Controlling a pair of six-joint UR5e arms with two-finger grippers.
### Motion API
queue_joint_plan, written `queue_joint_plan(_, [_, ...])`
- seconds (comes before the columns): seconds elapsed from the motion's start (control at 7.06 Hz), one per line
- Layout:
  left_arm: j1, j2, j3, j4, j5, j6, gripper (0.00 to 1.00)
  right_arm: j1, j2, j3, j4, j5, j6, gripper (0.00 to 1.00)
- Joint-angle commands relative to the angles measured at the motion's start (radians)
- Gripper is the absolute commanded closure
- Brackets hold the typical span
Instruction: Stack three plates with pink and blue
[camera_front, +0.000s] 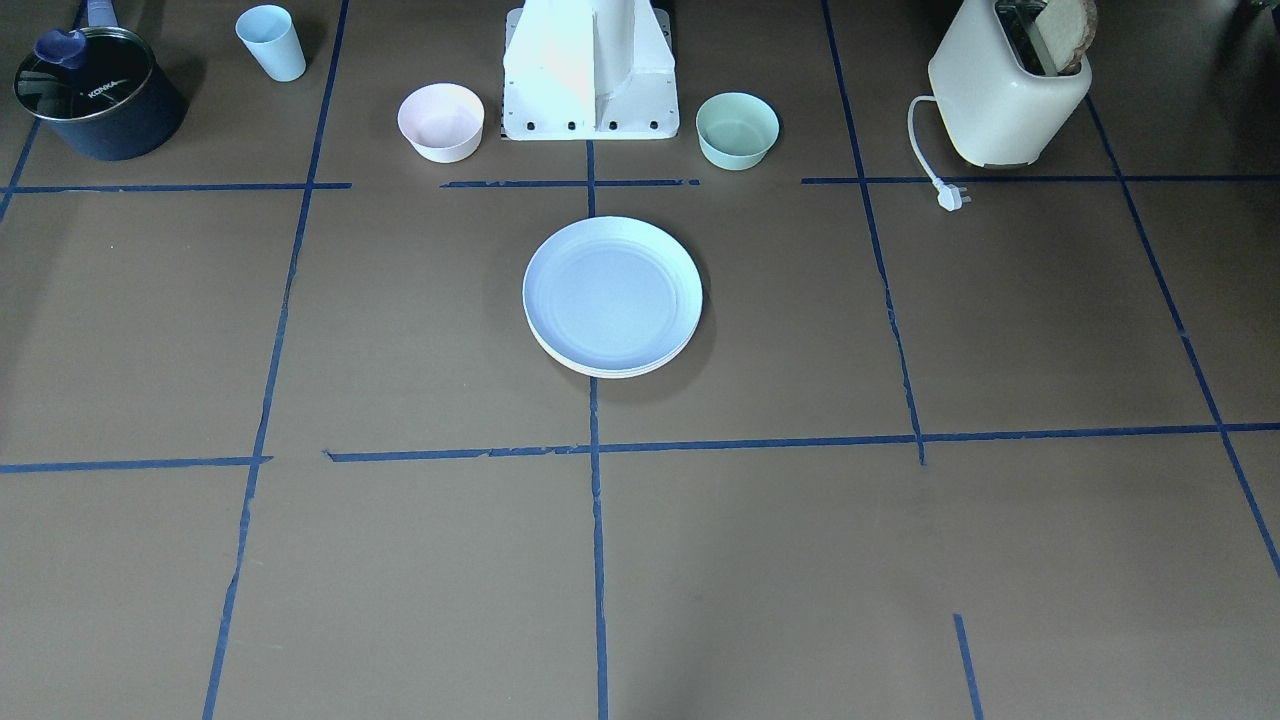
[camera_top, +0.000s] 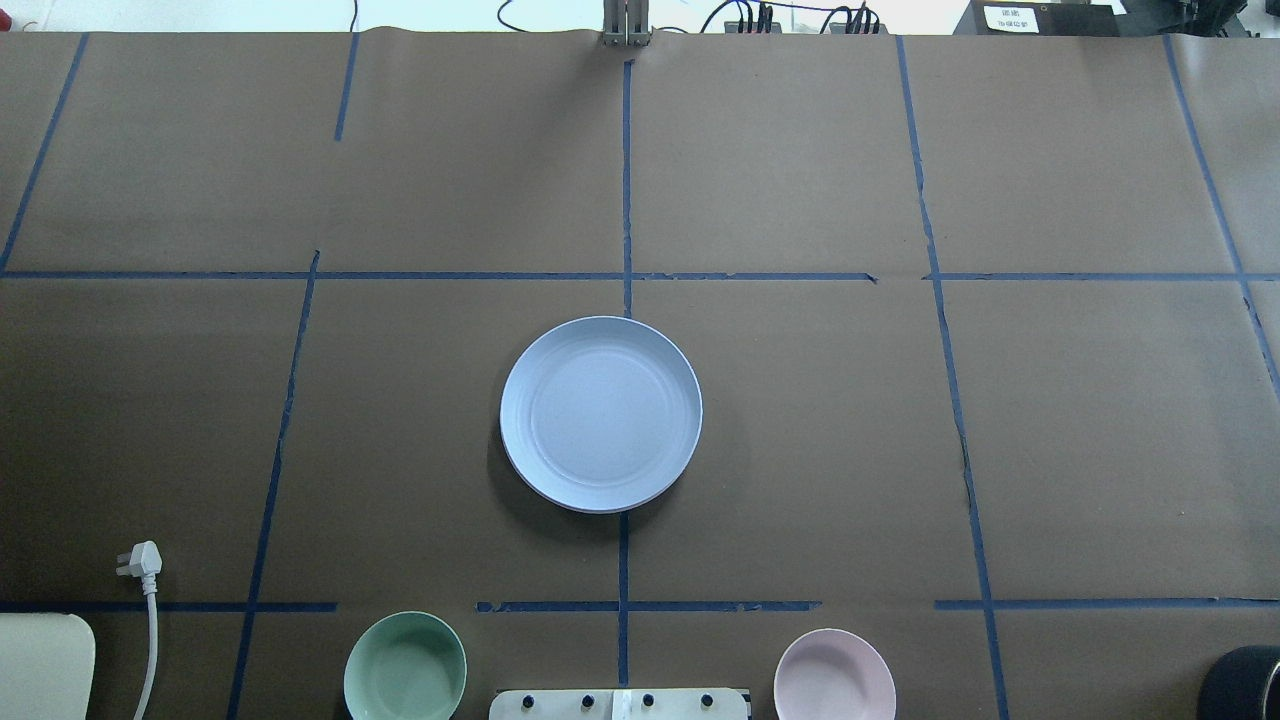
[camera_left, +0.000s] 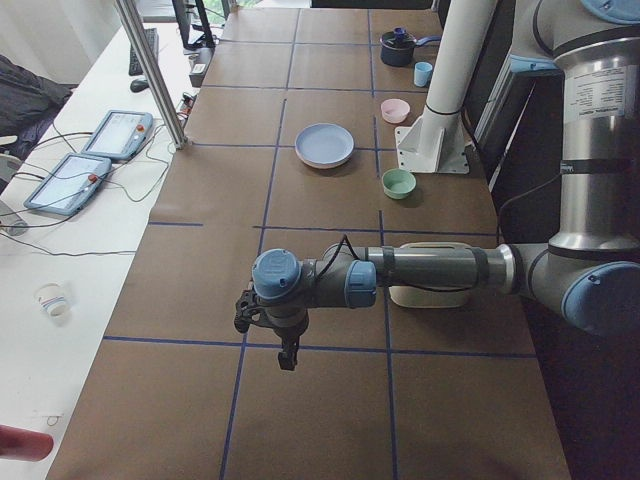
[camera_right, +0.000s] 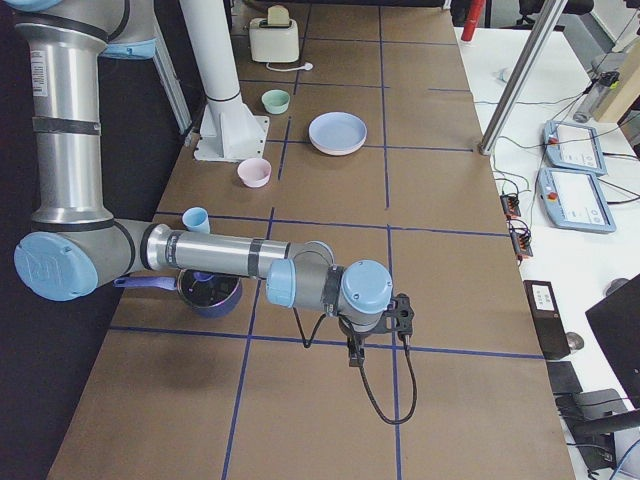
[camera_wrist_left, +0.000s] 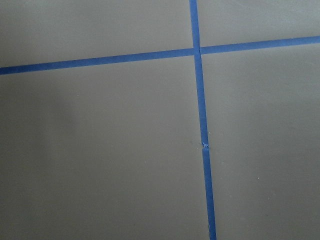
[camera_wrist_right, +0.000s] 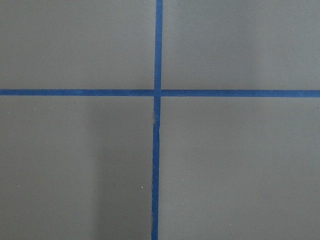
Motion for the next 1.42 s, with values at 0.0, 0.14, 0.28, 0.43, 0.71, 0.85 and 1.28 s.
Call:
queue_joint_plan(0.0, [0.0,-0.002,0.014,-0.002,0.0,0.003,0.0,0.0,0.001,0.014,0.001,-0.001,0.034,0.0])
queue_joint_plan(0.14, [0.0,-0.003,0.016,-0.003,0.0,0.0,0.0,0.0,0.001,0.014,0.001,-0.001,0.034,0.0])
queue_joint_plan(0.28, [0.0,-0.003,0.014,-0.003,-0.002,0.0,0.0,0.0,0.001,0.016,0.002,-0.001,0.034,0.0])
queue_joint_plan(0.43, [0.0,-0.003,0.014,-0.003,-0.002,0.001,0.0,0.0,0.001,0.018,0.002,-0.001,0.034,0.0])
queue_joint_plan(0.71, [0.0,-0.003,0.014,-0.005,0.0,-0.006,0.0,0.0,0.001,0.016,0.002,-0.001,0.033,0.0])
queue_joint_plan(0.85, [0.0,-0.003,0.014,-0.005,0.0,-0.025,0.0,0.001,0.001,0.018,0.002,-0.001,0.034,0.0])
queue_joint_plan(1.28, [0.0,-0.003,0.014,-0.006,0.0,-0.037,0.0,0.0,0.001,0.019,0.002,-0.001,0.033,0.0])
